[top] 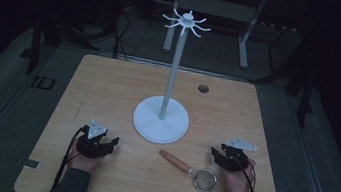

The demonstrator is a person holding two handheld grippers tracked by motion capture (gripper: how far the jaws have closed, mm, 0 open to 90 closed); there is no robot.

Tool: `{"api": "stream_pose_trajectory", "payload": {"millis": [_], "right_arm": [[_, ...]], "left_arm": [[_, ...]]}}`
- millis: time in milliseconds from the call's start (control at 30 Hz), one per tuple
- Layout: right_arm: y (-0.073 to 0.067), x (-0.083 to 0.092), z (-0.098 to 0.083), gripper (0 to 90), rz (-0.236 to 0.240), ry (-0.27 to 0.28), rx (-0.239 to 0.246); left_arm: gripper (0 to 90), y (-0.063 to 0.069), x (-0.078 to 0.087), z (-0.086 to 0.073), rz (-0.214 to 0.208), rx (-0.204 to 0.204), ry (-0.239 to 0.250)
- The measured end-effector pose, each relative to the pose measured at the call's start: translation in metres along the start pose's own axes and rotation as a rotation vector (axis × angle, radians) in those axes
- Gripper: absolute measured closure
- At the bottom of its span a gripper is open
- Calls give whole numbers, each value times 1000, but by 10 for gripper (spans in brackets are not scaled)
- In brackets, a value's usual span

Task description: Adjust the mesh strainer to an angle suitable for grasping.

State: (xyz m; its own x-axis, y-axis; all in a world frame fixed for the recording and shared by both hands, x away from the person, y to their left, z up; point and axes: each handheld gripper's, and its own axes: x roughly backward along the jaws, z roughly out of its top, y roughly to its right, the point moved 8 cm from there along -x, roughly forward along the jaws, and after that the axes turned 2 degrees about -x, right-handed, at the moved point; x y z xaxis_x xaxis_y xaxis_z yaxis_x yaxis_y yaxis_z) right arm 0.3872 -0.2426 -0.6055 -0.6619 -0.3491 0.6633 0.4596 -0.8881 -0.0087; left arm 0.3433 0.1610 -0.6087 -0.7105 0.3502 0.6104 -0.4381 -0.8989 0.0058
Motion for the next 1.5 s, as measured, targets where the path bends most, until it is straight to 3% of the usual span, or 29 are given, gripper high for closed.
{"api": "stream_pose_trajectory", "payload": {"millis": [267, 667, 967, 1133, 1500], "right_arm": [[-11, 4, 4, 536, -5, -20, 71], [-15, 11, 7, 564, 23, -68, 156], [-29, 17, 11, 537, 100, -157, 237], [-37, 19, 17, 524, 124, -161, 273], [-60, 18, 23, 491, 191, -152, 287]], "left_arm": [[438, 2, 0, 0, -4, -8, 6], [438, 2, 0, 0, -5, -8, 8], [437, 2, -1, 0, -5, -5, 8], [437, 2, 0, 0, -5, -5, 9], [436, 2, 0, 0, -6, -6, 10]]}}
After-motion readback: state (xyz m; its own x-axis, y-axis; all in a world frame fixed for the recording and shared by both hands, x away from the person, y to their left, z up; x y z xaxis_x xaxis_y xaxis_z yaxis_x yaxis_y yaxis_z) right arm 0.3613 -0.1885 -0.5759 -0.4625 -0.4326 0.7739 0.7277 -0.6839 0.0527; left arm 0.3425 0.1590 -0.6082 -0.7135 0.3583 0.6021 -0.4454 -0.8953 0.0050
